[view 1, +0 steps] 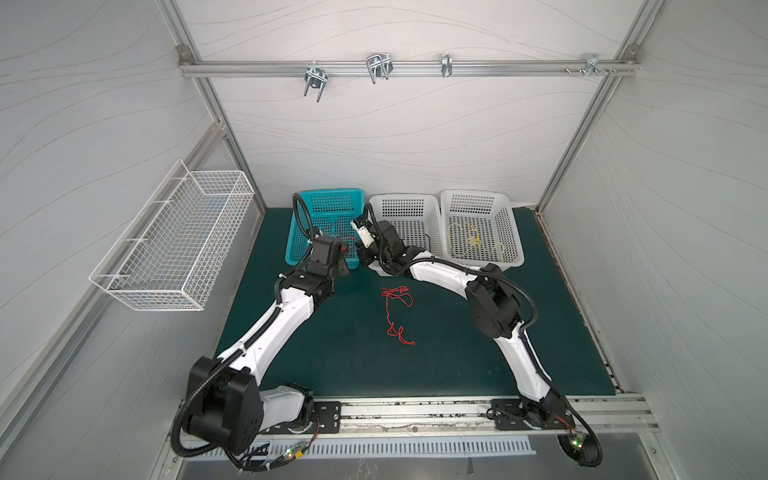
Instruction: Untangle the cables
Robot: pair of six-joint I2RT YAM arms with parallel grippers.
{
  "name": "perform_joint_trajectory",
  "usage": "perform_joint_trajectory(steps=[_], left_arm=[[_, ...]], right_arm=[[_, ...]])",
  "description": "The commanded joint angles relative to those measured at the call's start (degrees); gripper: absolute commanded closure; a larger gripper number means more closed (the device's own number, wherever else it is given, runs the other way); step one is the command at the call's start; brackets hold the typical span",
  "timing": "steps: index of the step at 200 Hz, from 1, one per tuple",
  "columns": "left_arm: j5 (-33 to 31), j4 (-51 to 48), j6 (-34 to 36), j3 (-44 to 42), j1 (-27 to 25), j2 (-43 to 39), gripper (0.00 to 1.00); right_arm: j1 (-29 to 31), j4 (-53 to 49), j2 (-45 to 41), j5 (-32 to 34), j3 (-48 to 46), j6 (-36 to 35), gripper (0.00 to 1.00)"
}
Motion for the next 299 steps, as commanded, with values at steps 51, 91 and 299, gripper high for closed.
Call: perform_joint_trajectory(steps=[51, 91, 299], left_arm=[[5.52, 2.96, -2.59, 7.14, 4.24, 10.02, 0.58], [6.34, 2.93, -2.0, 7.98, 4.3, 11.17, 0.58], [18.43, 4.42, 2.31, 1.02, 0.45, 0.61, 0.49]], right_arm=[[0.53, -0.3, -1.99, 1.05, -1.43, -1.05, 0.99], [-0.33, -0.15, -3.16, 1.49, -1.73, 0.74, 0.9], [-1.88, -1.0, -33.62, -1.64, -33.48, 7.79, 0.63]])
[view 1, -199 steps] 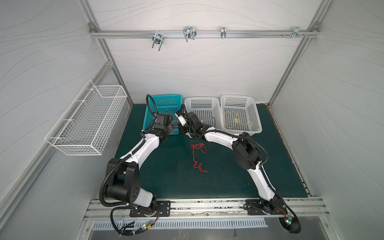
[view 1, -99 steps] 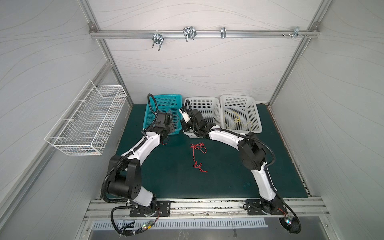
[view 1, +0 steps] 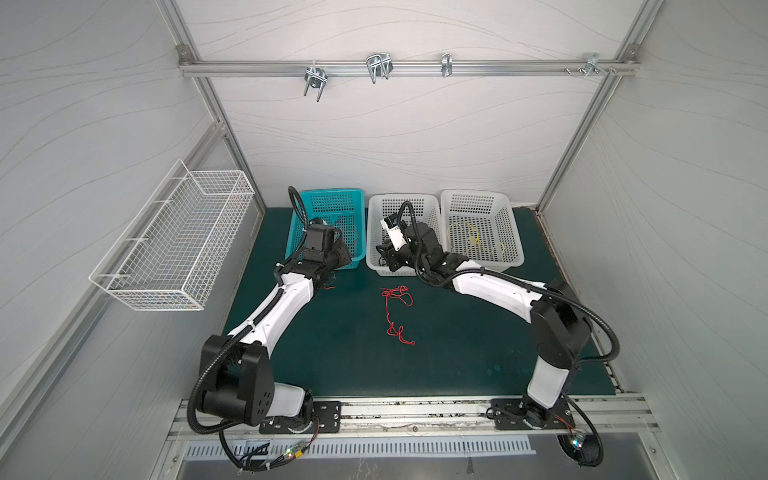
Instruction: Untangle the cables
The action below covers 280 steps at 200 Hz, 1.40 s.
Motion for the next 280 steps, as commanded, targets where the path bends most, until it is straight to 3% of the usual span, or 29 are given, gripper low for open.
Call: perform_joint_trajectory(steps=[1, 82, 134, 186, 207, 280], left_arm=[[2.5, 1.46, 1.16, -1.83, -2.78, -2.65, 0.48], [1.87, -4.14, 1.63, -7.35, -17.64, -7.8, 0.44], [-0.69, -4.53, -1.78, -8.7, -26.24, -4.66, 0.45], [-3.8, -5.15, -4.04, -7.88, -29.43, 1.61, 0.49], [-4.19, -4.5, -4.39, -7.92, -29.57, 3.54, 0.56], [-2.42, -1.89, -3.97, -7.2, -29.52, 7.05, 0.99]], right_arm=[[-0.02, -2.6, -3.96, -0.24, -4.49, 2.74, 0.63], [0.6, -10.15, -14.56, 10.85, -17.73, 10.67, 0.34], [-0.01, -10.39, -16.21, 14.37, -19.84, 13.4, 0.3], [-0.53, -10.05, -17.11, 15.4, -20.84, 13.52, 0.28], [-0.63, -9.86, -17.38, 15.2, -21.59, 13.74, 0.28], [-1.34, -8.95, -17.3, 14.49, -22.83, 14.17, 0.27]])
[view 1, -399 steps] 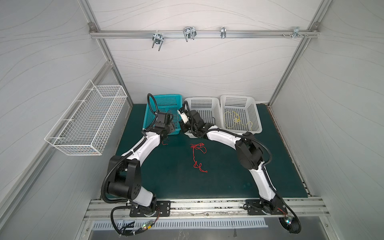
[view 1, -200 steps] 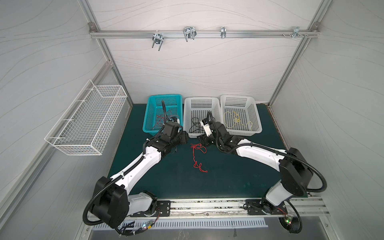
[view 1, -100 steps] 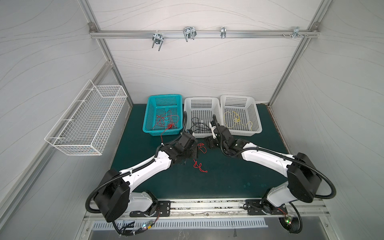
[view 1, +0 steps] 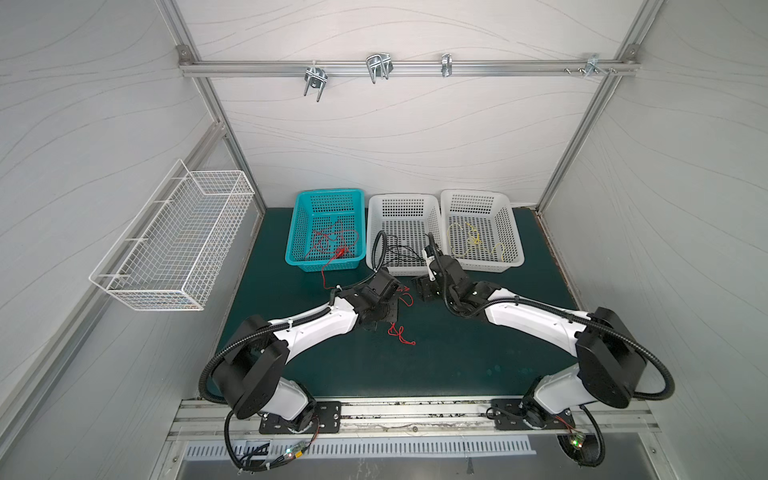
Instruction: Untangle the cables
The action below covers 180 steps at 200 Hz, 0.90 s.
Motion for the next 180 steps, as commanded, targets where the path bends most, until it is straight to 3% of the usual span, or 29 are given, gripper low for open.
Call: perform_joint_trajectory(steps=[1, 46, 76, 105, 180], left_arm=[[-0.21, 2.11, 0.12, 1.96, -0.13, 0.59, 1.0], [2.31, 2.71, 4.18, 1.01, -0.13, -3.8, 1.0], [5.54, 4.81, 8.56, -0.85, -0.2, -9.55, 1.0], [8.38, 7.42, 12.35, -2.6, -0.14, -13.96, 1.0], [13.85, 16.78, 18.19, -4.32, -0.15, -18.28, 1.0]], right_arm=[[-0.64, 0.56, -1.28, 0.13, -0.23, 0.73, 0.27], [-2.4, 2.12, -2.24, -3.57, -1.98, 0.13, 0.27], [-8.77, 5.33, -6.23, -12.43, -7.06, 4.78, 0.27], [-13.91, 4.49, -11.52, -15.62, -10.61, 7.23, 0.27], [-15.87, -0.61, -20.43, -26.7, -8.63, 9.61, 0.27]])
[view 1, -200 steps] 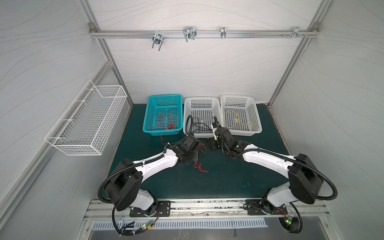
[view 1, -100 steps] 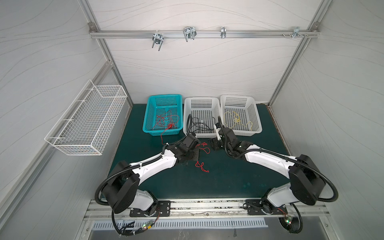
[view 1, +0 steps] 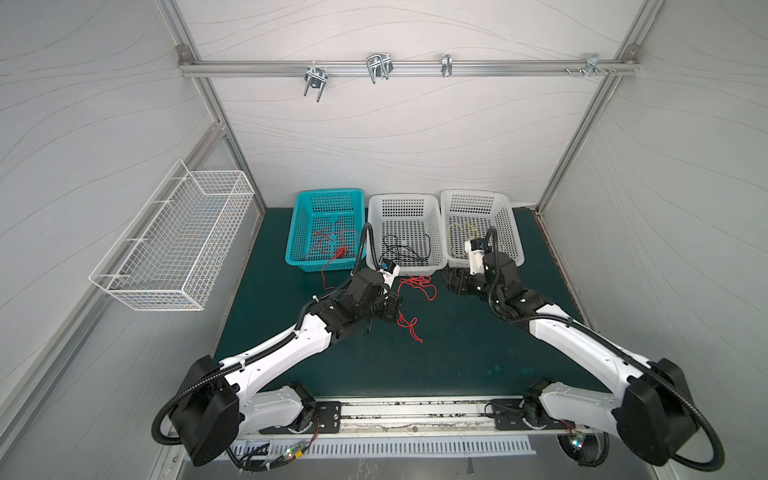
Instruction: Untangle the cables
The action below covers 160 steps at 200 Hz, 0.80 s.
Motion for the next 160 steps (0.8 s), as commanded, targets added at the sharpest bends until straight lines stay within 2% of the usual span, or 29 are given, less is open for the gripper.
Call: perform_joint_trajectory(steps=[1, 41, 71, 100, 109, 124, 136, 160], left_arm=[[2.22, 7.17, 2.91, 0.42, -0.13, -1.44, 1.0], [2.49, 10.42, 3.13, 0.92, -0.15, -2.51, 1.0], [2.88, 11.98, 3.14, 1.12, -0.16, -2.56, 1.0], [2.95, 14.18, 2.63, 0.6, -0.16, -2.83, 1.0], [2.86, 14.54, 2.51, 0.51, -0.2, -2.79, 1.0], [1.76, 14.26, 2.41, 0.51, -0.19, -2.91, 1.0], [0.35, 13.8, 2.42, 0.35, -0.14, -3.1, 1.0], [-4.51, 11.48, 2.37, 0.5, -0.03, -3.39, 1.0]], right_arm=[[-0.34, -2.83, -1.05, -5.7, 2.04, 2.09, 0.27], [-0.29, -4.12, 0.22, -6.1, 3.07, 2.98, 0.3], [-0.36, -2.34, 1.27, -8.01, 3.08, 3.81, 0.39], [-0.36, -0.79, 2.68, -9.68, 3.4, 4.85, 0.57], [-0.28, -0.4, 2.97, -9.76, 3.26, 4.96, 0.66], [-0.33, -0.66, 2.95, -8.28, 3.17, 4.98, 0.88], [-0.35, -1.73, 2.53, -5.81, 3.25, 4.9, 1.0], [-0.48, -4.35, 0.79, 0.69, 3.16, 4.52, 1.0]])
